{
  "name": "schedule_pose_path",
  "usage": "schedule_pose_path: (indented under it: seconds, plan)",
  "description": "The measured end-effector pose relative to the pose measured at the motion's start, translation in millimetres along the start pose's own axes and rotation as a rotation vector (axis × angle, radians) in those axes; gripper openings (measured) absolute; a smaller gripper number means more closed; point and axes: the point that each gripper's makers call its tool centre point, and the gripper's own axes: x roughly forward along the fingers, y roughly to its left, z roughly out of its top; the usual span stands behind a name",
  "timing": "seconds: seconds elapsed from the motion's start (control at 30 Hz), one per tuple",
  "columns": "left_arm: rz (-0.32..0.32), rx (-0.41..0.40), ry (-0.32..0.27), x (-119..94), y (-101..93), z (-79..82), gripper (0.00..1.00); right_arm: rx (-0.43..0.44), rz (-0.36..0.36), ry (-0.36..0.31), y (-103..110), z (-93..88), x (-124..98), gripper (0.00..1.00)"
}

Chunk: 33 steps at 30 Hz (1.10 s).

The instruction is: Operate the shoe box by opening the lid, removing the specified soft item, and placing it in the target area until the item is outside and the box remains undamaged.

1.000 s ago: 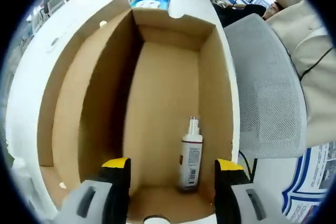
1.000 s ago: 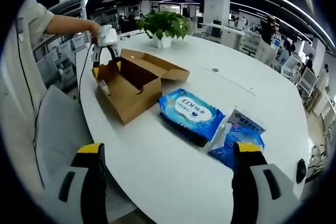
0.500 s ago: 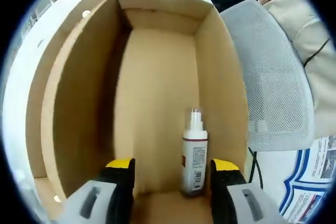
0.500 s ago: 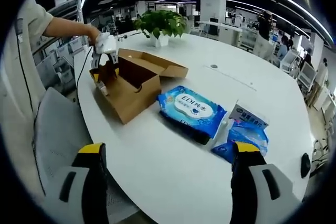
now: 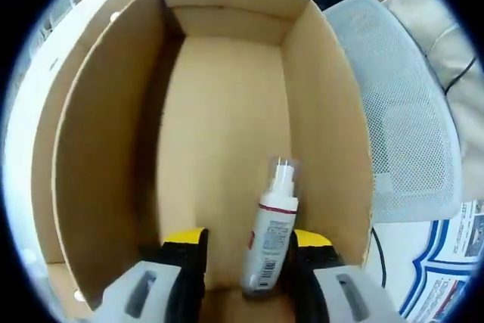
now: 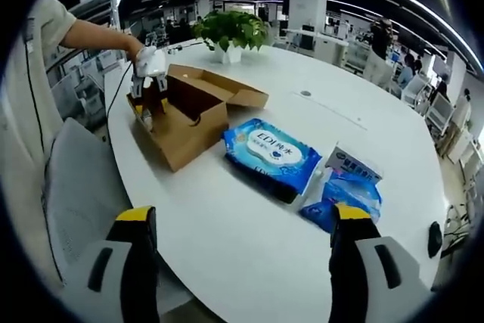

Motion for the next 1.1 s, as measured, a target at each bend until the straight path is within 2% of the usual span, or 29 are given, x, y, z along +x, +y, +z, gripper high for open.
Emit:
schedule_pose_path:
  seconds: [0.2, 0.57, 0.83, 1.1]
  plan:
    - [0.031, 0.021, -0.009, -1, 4.5, 4.2, 0.28, -0.017, -0.003, -0.018, 2, 3.3, -1, 0.87]
    - [0.065, -0.025, 0.013, 2, 8.9, 9.0, 0.24, -0.025, -0.005, -0.036, 3, 5.6, -2, 0.85]
    - [0.12, -0.053, 0.04, 3, 13.4, 10.6, 0.21, -0.024, -0.003, -0.043, 6, 5.8, -1, 0.84]
    - [0.133, -0.084, 0.015, 1, 9.8, 18.2, 0.19, -0.028, 0.002, -0.065, 9, 9.3, -2, 0.82]
